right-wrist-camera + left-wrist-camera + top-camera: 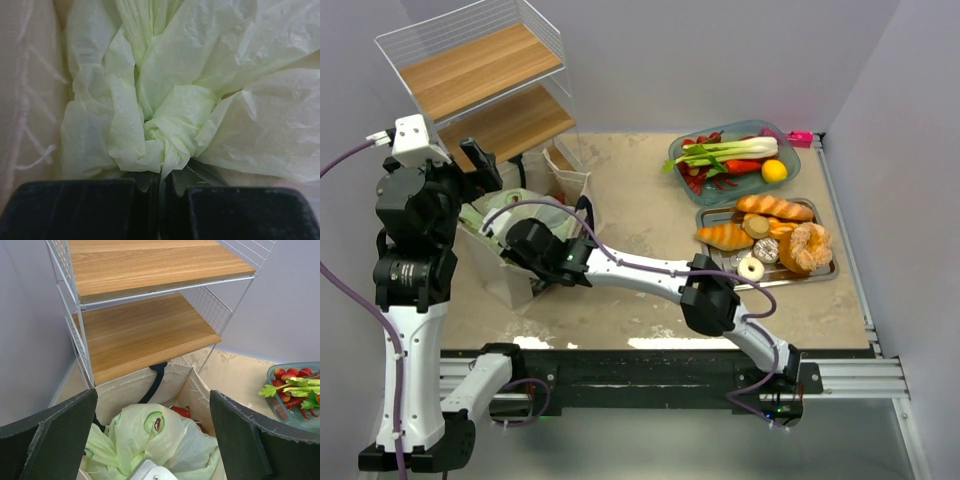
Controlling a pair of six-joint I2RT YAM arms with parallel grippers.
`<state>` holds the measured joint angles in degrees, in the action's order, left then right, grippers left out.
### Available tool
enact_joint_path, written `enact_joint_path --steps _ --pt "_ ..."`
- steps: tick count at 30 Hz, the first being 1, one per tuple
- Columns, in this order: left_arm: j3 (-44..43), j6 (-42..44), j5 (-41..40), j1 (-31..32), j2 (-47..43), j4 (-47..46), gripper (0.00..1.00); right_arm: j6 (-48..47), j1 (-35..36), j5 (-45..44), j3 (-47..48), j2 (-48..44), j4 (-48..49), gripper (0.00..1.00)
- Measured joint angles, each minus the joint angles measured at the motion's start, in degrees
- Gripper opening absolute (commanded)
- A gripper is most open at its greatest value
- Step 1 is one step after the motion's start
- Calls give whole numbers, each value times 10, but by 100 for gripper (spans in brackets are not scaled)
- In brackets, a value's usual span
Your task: Place the mixed food into the grocery bags and tie them
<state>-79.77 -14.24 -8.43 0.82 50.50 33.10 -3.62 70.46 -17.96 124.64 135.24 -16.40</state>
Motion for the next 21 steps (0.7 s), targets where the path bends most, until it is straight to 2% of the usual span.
enact_joint_path --steps 1,2,4,5,7,8,11,17,21 --pt "0 0 0 0 0 0 100 2 0 9 -18 -12 5 0" --pt "0 0 0 0 0 0 100 5 -1 15 -32 -23 8 7" --pt "0 0 -1 0 -2 0 100 11 -4 35 -65 -51 8 27" --pt "0 0 -2 0 -3 0 100 17 -7 46 -77 -65 5 43" --pt "0 0 -3 0 -5 -1 100 30 -12 65 -88 -85 0 62" --pt "0 0 -4 0 -5 -2 100 36 -16 76 -93 -97 -3 78" --pt "0 2 -7 0 -7 -6 100 54 -28 103 -107 -138 -3 97" --pt "10 14 -9 0 -10 -13 100 119 -80 171 -189 -291 28 99" --pt "19 31 1 0 -12 -19 100 173 -167 189 -278 -404 55 99"
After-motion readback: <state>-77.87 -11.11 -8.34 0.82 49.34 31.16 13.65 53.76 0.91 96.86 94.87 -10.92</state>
